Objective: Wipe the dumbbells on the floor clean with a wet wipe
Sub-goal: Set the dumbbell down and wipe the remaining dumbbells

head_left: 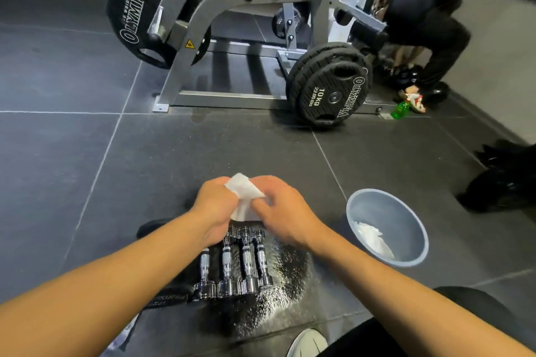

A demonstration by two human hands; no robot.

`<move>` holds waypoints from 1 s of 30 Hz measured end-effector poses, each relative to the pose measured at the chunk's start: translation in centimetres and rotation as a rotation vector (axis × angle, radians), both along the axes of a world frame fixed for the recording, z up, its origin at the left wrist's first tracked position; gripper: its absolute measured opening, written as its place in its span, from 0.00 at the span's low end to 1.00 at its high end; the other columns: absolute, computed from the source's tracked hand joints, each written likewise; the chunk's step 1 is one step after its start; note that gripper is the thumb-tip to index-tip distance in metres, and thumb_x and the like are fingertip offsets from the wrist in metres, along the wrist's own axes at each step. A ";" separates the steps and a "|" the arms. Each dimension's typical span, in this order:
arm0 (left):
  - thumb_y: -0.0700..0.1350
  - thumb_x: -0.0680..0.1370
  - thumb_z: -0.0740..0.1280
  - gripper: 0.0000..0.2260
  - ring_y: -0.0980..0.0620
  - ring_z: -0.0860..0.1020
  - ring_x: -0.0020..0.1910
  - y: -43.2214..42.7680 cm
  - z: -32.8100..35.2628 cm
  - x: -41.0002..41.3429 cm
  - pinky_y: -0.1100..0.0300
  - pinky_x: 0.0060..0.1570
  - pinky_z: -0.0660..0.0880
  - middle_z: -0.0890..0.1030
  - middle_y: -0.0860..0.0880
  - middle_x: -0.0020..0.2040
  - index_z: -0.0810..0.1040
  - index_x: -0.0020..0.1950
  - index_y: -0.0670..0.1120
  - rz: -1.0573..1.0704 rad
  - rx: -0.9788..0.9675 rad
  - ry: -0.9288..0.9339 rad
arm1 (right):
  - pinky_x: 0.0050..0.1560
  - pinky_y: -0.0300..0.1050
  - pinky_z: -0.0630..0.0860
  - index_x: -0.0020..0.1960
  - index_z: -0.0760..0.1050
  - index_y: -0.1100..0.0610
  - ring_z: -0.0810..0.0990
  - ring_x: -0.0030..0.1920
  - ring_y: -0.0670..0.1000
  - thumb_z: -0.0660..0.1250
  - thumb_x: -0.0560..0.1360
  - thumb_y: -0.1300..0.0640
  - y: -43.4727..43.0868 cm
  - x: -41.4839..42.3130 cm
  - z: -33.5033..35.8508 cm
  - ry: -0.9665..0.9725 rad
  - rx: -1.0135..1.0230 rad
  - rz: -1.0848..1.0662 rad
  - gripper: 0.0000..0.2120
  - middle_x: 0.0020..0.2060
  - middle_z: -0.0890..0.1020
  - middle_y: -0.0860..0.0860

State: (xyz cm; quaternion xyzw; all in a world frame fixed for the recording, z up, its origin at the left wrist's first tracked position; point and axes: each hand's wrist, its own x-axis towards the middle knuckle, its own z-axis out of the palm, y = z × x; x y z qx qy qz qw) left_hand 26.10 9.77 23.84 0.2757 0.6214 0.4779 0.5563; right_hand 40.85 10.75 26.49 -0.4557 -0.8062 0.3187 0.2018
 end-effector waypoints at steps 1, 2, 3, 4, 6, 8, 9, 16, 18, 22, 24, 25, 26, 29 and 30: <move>0.31 0.78 0.67 0.08 0.45 0.84 0.42 0.2 0.3 0.4 0.50 0.45 0.81 0.86 0.40 0.46 0.84 0.48 0.40 0.003 0.002 -0.062 | 0.66 0.48 0.69 0.65 0.78 0.48 0.72 0.65 0.50 0.60 0.78 0.51 -0.3 0.3 0.2 -0.134 0.073 0.069 0.17 0.64 0.78 0.48; 0.30 0.78 0.65 0.10 0.47 0.84 0.39 0.4 0.9 0.7 0.54 0.40 0.81 0.85 0.40 0.44 0.84 0.46 0.39 -0.016 0.007 -0.137 | 0.68 0.50 0.65 0.67 0.74 0.47 0.67 0.67 0.51 0.57 0.78 0.47 -0.4 0.9 0.6 -0.258 0.092 0.086 0.20 0.67 0.72 0.48; 0.30 0.79 0.63 0.10 0.47 0.83 0.37 0.5 1.5 1.1 0.56 0.35 0.80 0.85 0.40 0.43 0.84 0.45 0.37 -0.043 0.011 -0.215 | 0.68 0.51 0.63 0.65 0.73 0.47 0.64 0.66 0.52 0.55 0.80 0.46 -0.3 1.5 1.1 -0.318 0.076 0.065 0.18 0.66 0.68 0.49; 0.32 0.79 0.62 0.10 0.47 0.84 0.36 0.7 1.8 1.3 0.56 0.34 0.80 0.85 0.39 0.44 0.84 0.47 0.36 -0.066 0.012 -0.291 | 0.68 0.50 0.63 0.60 0.73 0.49 0.65 0.64 0.52 0.53 0.83 0.46 -0.1 2.1 1.3 -0.316 0.037 0.050 0.14 0.64 0.66 0.50; 0.37 0.81 0.60 0.11 0.45 0.83 0.39 1.0 2.4 1.6 0.52 0.36 0.81 0.84 0.37 0.48 0.82 0.53 0.35 -0.076 0.015 -0.408 | 0.61 0.43 0.66 0.53 0.74 0.51 0.70 0.57 0.52 0.54 0.86 0.49 0.5 3.2 1.6 -0.231 -0.021 0.057 0.11 0.59 0.66 0.52; 0.41 0.83 0.59 0.12 0.42 0.82 0.42 1.1 2.8 2.0 0.45 0.43 0.82 0.83 0.38 0.48 0.80 0.56 0.37 -0.102 0.010 -0.422 | 0.52 0.36 0.66 0.59 0.78 0.56 0.72 0.51 0.52 0.60 0.84 0.54 1.1 3.9 1.6 -0.192 0.060 0.027 0.10 0.58 0.68 0.54; 0.41 0.83 0.59 0.11 0.40 0.82 0.45 1.1 2.9 2.3 0.40 0.49 0.81 0.83 0.38 0.49 0.79 0.57 0.37 -0.122 0.004 -0.402 | 0.49 0.34 0.66 0.62 0.80 0.56 0.73 0.50 0.51 0.64 0.83 0.56 1.5 4.3 1.4 -0.179 0.124 0.004 0.11 0.56 0.71 0.54; 0.32 0.78 0.67 0.08 0.46 0.85 0.55 0.8 3.3 4.0 0.52 0.59 0.80 0.87 0.43 0.52 0.83 0.55 0.36 -0.174 0.066 -0.191 | 0.50 0.44 0.79 0.55 0.83 0.48 0.84 0.46 0.48 0.74 0.72 0.56 3.3 5.6 2.4 0.093 -0.052 -0.161 0.12 0.46 0.86 0.47; 0.34 0.79 0.66 0.06 0.47 0.85 0.52 1.0 3.4 3.9 0.51 0.57 0.80 0.87 0.41 0.51 0.83 0.52 0.35 -0.152 0.067 -0.196 | 0.54 0.45 0.81 0.56 0.84 0.49 0.85 0.47 0.46 0.74 0.73 0.59 3.4 6.4 2.4 0.191 -0.242 -0.132 0.13 0.48 0.87 0.48; 0.35 0.78 0.64 0.07 0.44 0.83 0.49 0.8 3.7 4.5 0.47 0.56 0.81 0.85 0.38 0.48 0.80 0.47 0.33 -0.194 0.046 -0.363 | 0.48 0.39 0.77 0.52 0.85 0.47 0.81 0.41 0.40 0.80 0.70 0.54 3.7 8.1 2.4 -0.013 -0.060 -0.068 0.12 0.42 0.86 0.42; 0.36 0.80 0.64 0.07 0.43 0.85 0.52 0.5 3.7 4.7 0.46 0.59 0.80 0.86 0.39 0.49 0.80 0.50 0.34 -0.227 0.044 -0.371 | 0.43 0.37 0.75 0.48 0.85 0.50 0.79 0.37 0.40 0.79 0.70 0.56 4.1 8.8 2.5 -0.046 -0.041 -0.097 0.08 0.37 0.84 0.43; 0.38 0.80 0.65 0.09 0.42 0.85 0.54 0.5 3.6 4.7 0.45 0.59 0.80 0.86 0.38 0.52 0.81 0.54 0.33 -0.247 0.042 -0.342 | 0.42 0.38 0.75 0.47 0.85 0.51 0.79 0.36 0.41 0.78 0.71 0.58 4.5 9.2 2.4 -0.075 -0.025 -0.125 0.07 0.37 0.84 0.44; 0.39 0.81 0.65 0.11 0.41 0.85 0.56 0.5 3.3 4.6 0.44 0.60 0.80 0.85 0.38 0.55 0.81 0.57 0.33 -0.256 0.036 -0.312 | 0.41 0.39 0.76 0.47 0.84 0.53 0.81 0.35 0.42 0.77 0.71 0.60 5.2 9.9 2.2 -0.114 -0.012 -0.154 0.05 0.37 0.84 0.45; 0.43 0.79 0.69 0.12 0.43 0.85 0.56 0.4 2.8 4.0 0.42 0.60 0.80 0.85 0.39 0.58 0.82 0.59 0.36 -0.272 0.017 -0.198 | 0.40 0.38 0.80 0.47 0.83 0.58 0.86 0.35 0.47 0.73 0.74 0.63 7.6 13.3 1.2 -0.278 -0.034 -0.271 0.03 0.39 0.86 0.50; 0.43 0.79 0.70 0.13 0.44 0.85 0.55 0.4 2.6 3.8 0.42 0.59 0.80 0.85 0.40 0.58 0.82 0.59 0.38 -0.282 0.015 -0.158 | 0.42 0.40 0.81 0.47 0.82 0.58 0.87 0.37 0.49 0.73 0.75 0.63 8.5 14.9 0.6 -0.339 -0.053 -0.323 0.02 0.40 0.86 0.52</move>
